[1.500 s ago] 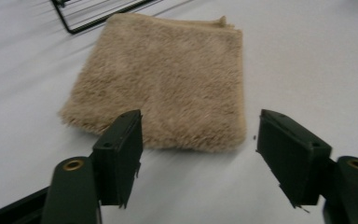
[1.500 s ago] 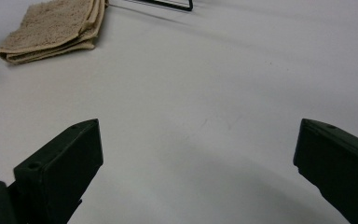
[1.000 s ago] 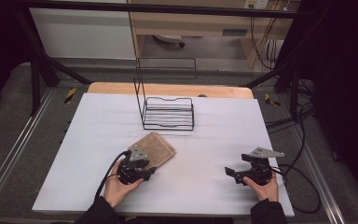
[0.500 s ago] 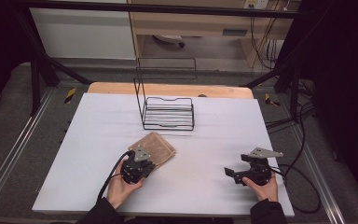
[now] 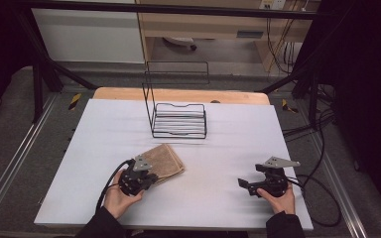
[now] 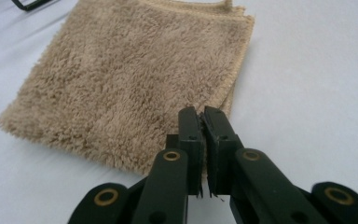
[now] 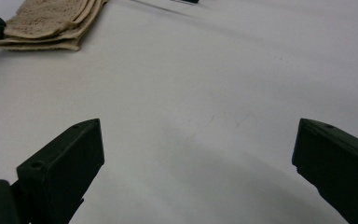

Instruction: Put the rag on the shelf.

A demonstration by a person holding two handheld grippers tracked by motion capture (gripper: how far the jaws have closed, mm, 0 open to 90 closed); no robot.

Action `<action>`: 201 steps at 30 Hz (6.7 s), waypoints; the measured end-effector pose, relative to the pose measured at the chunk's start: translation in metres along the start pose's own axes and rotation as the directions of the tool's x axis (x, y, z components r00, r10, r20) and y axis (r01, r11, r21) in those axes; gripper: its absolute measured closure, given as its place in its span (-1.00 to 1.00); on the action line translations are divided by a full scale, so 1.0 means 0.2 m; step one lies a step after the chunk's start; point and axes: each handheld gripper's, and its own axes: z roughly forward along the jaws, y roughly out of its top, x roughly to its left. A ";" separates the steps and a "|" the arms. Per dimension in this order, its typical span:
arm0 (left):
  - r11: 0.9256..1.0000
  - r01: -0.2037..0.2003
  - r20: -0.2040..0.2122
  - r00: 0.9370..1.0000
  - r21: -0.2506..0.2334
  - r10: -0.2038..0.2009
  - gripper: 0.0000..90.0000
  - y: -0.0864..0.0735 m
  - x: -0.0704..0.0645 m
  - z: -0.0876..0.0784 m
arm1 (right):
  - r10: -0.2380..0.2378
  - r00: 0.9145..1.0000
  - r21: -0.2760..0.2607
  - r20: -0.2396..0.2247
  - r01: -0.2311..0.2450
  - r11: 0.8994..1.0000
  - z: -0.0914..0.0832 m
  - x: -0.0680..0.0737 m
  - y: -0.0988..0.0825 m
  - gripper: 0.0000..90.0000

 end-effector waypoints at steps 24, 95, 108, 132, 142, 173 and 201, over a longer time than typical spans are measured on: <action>0.996 0.028 0.043 0.999 -0.088 -0.024 0.19 -0.14 0.11 -0.15 | -0.006 0.999 0.019 -0.042 0.006 1.000 0.11 0.17 0.09 -0.93; 0.953 0.243 0.009 0.969 -0.182 -0.245 -0.24 -0.08 0.41 -0.08 | 0.054 0.993 0.213 -0.109 -0.030 0.977 0.63 0.80 0.30 0.88; 0.961 0.251 0.041 0.968 -0.119 -0.248 0.24 0.03 0.38 0.08 | 0.051 0.994 0.186 -0.096 -0.032 0.982 0.59 0.78 0.24 0.79; 0.964 0.258 0.060 0.965 -0.064 -0.255 0.86 0.02 0.37 0.14 | -0.018 0.998 0.065 -0.067 0.022 0.998 0.65 0.64 0.41 -0.20; 0.970 0.233 0.050 0.972 -0.072 -0.229 0.84 0.01 0.36 0.15 | 0.000 0.999 0.109 -0.054 0.006 0.994 0.85 0.59 0.50 -0.08; 0.965 0.236 0.086 0.970 -0.113 -0.227 0.89 0.01 0.38 0.09 | 0.055 0.994 0.165 -0.099 -0.038 0.986 0.85 0.61 0.48 0.83; 0.952 0.149 0.088 0.988 -0.266 -0.130 0.90 0.07 0.30 -0.15 | 0.000 0.988 -0.021 -0.155 -0.003 1.000 0.61 0.68 0.56 0.85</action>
